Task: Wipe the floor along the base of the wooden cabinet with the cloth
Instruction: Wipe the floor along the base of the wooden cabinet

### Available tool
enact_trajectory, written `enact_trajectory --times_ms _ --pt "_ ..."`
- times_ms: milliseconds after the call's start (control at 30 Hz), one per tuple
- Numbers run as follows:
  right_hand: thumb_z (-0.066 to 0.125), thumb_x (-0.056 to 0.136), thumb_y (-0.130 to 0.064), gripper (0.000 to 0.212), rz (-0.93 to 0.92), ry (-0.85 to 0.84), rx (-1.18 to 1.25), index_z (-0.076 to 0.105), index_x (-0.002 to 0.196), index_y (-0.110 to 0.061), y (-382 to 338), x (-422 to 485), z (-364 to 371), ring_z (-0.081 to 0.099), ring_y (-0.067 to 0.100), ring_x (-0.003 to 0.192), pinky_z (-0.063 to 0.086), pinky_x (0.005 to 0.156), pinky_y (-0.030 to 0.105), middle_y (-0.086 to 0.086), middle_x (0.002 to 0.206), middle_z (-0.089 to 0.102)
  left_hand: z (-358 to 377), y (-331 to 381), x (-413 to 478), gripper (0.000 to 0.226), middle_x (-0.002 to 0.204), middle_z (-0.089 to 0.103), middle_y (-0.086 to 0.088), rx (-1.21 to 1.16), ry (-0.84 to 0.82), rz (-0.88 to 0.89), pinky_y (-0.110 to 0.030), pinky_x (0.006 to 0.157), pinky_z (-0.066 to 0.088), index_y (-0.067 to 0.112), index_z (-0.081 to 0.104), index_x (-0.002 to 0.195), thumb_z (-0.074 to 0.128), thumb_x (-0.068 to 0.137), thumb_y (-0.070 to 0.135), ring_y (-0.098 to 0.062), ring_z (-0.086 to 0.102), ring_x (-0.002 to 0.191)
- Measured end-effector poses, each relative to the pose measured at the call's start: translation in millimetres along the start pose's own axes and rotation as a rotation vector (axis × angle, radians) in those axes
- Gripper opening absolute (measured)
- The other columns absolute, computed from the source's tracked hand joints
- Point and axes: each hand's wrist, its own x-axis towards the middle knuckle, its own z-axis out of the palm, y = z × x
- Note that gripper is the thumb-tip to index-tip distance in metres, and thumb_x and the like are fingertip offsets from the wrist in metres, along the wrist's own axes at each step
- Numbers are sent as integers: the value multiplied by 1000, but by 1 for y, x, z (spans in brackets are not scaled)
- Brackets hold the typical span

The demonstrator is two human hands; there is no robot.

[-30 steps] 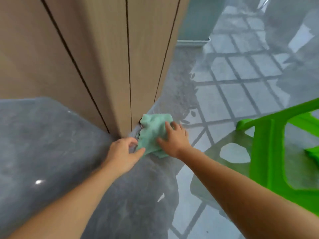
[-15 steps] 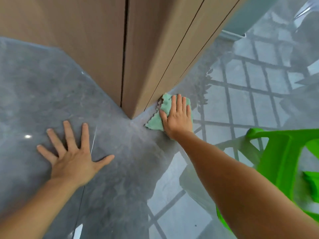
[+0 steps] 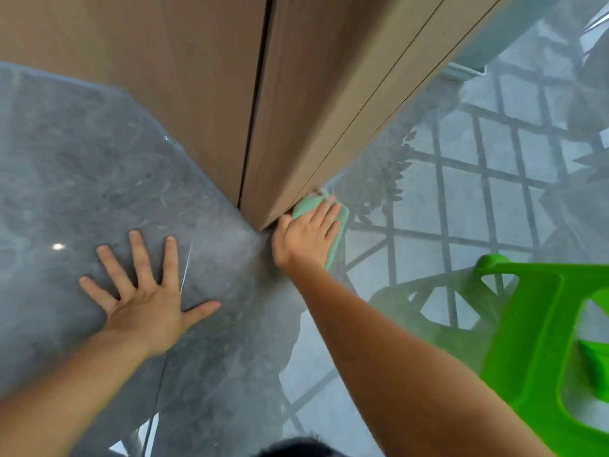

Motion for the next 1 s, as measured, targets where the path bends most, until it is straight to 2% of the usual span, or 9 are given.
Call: enact_trajectory --times_ms 133,333,400,500,600,700,833,900,1000 --pt "25 85 -54 88 -373 -177 -77 26 145 10 7 -53 6 -5 39 149 -7 120 50 32 155 20 -6 2 -4 122 138 -63 -8 -21 -44 -12 -74 107 -13 37 -51 127 8 42 100 -47 -56 124" --pt "26 91 -64 85 -968 -126 -583 20 152 -5 87 8 -29 0 32 151 11 121 50 19 163 9 8 -6 7 120 129 -69 0 -20 39 36 -75 109 -9 44 -56 121 9 41 105 -46 -40 138" --pt "23 91 -66 84 -853 -94 -569 12 154 -12 105 44 -41 0 30 151 12 121 51 12 164 5 16 -10 13 121 134 -65 5 -48 95 71 -77 111 -1 49 -52 126 15 42 106 -47 -30 144" --pt "19 88 -73 90 -356 -61 -344 -7 154 -17 112 98 -55 -10 27 150 1 122 50 7 165 -9 21 -14 22 124 144 -55 8 -116 111 102 -81 106 15 50 -37 138 22 44 104 -58 -7 145" --pt "18 78 -84 107 -97 -80 -310 -13 153 -14 99 122 -62 -16 29 149 -5 121 51 11 163 -16 23 -18 26 125 153 -45 3 -163 90 105 -85 100 16 44 -25 148 23 49 102 -57 -20 144" --pt "17 69 -91 117 -200 -202 -369 -19 150 -15 86 98 -61 -23 36 146 -10 119 55 18 160 -23 19 -12 19 123 148 -52 5 -140 116 70 -81 105 14 48 -35 141 21 46 104 -32 -56 126" --pt "26 75 -87 91 -602 -307 -354 -14 147 -48 103 38 -58 -28 41 143 -5 116 64 21 159 -25 12 -8 10 121 148 -55 1 -67 80 14 -79 109 4 47 -49 129 12 42 105 -35 -63 116" --pt "24 77 -84 80 -567 -319 -291 -12 144 -57 99 18 -51 -29 40 143 -7 115 64 18 160 -24 9 -7 5 119 142 -60 -2 -10 39 10 -78 109 -4 45 -55 123 10 43 105 -37 -66 111" --pt "14 75 -85 88 -276 -237 -133 -7 150 -45 58 1 -26 -28 39 144 -16 115 62 17 160 -22 5 -3 5 120 144 -57 -7 7 49 25 -77 107 -9 42 -55 123 11 44 103 -40 -66 107"
